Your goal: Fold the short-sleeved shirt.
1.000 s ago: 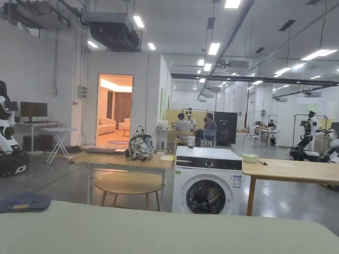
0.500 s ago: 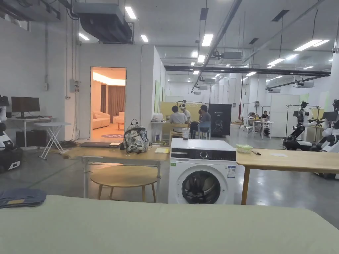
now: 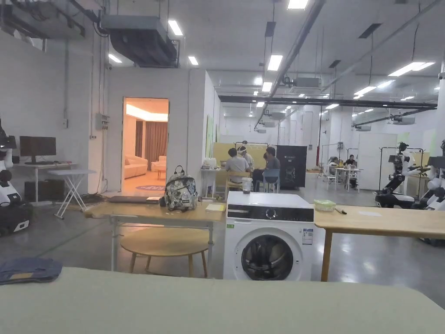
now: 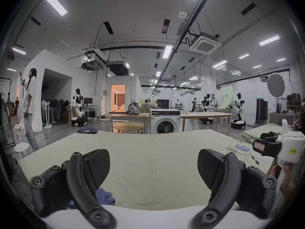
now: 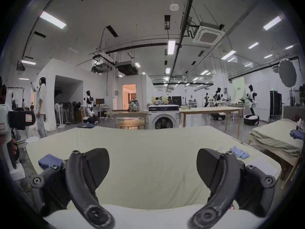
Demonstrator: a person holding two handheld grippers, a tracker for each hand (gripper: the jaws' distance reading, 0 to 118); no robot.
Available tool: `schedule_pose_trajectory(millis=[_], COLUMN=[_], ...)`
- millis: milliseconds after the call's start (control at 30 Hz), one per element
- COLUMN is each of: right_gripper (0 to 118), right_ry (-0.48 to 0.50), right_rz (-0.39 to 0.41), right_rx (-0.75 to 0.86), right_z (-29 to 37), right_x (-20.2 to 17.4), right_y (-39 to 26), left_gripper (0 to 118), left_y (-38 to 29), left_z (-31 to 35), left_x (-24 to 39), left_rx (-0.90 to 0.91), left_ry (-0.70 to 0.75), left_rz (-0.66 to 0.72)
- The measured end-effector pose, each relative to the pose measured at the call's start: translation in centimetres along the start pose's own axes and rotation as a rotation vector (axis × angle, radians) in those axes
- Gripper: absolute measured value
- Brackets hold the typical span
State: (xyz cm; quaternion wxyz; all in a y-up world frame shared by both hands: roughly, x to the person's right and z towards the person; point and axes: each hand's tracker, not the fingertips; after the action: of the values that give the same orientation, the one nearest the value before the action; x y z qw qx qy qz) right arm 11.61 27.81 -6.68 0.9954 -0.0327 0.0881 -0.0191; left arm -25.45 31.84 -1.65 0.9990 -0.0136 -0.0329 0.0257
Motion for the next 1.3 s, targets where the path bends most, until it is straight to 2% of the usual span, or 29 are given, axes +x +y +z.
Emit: schedule_pose_trajectory(millis=[233, 267, 367, 433, 500, 567, 667, 733, 867, 1067, 1300], right_gripper=[107, 107, 107, 107, 107, 107, 107, 107, 107, 107, 107], right_ry=[-0.062, -0.112, -0.164, -0.306, -0.354, -0.282, -0.167, -0.128, -0.187, -0.100, -0.119], right_rz=[0.018, 0.030, 0.021, 0.011, 0.061, 0.057, -0.032, -0.071, -0.023, -0.063, -0.063], right_rx=[0.001, 0.001, -0.040, -0.016, 0.010, -0.021, -0.039, -0.050, -0.062, -0.077, -0.117], right_z=[-0.1, -0.2, -0.8, -0.9, -1.1, -1.2, -1.1, -0.9, -1.0, -0.5, -0.8], right_x=[-0.4, -0.4, -0.3, -0.8, -1.1, -0.8, -0.2, 0.0, -0.4, -0.3, -0.4], right_y=[0.1, 0.1, 0.1, -0.4, -0.6, -0.4, -0.2, 0.0, 0.5, 0.8, 0.9], left_gripper=[108, 108, 108, 108, 108, 108, 108, 108, 108, 108, 108], left_y=[0.1, 0.0, -0.2, -0.4, -0.4, -0.5, -0.4, -0.3, -0.4, -0.7, -0.6], left_z=[0.0, 0.0, 0.0, -0.1, -0.2, -0.3, -0.3, -0.4, -0.4, -0.4, -0.1], left_x=[0.0, 0.1, 0.3, 0.3, 0.3, 0.4, 0.5, 0.5, 0.5, 0.1, 0.2], left_rx=[0.008, 0.007, -0.003, -0.002, -0.008, -0.008, -0.009, -0.013, -0.017, -0.030, -0.031], left_ry=[0.005, 0.010, 0.022, 0.016, 0.006, 0.005, 0.003, 0.002, 0.001, 0.003, 0.022], left_rz=[-0.003, -0.008, -0.026, -0.030, -0.023, -0.025, -0.026, -0.022, -0.018, 0.019, -0.008])
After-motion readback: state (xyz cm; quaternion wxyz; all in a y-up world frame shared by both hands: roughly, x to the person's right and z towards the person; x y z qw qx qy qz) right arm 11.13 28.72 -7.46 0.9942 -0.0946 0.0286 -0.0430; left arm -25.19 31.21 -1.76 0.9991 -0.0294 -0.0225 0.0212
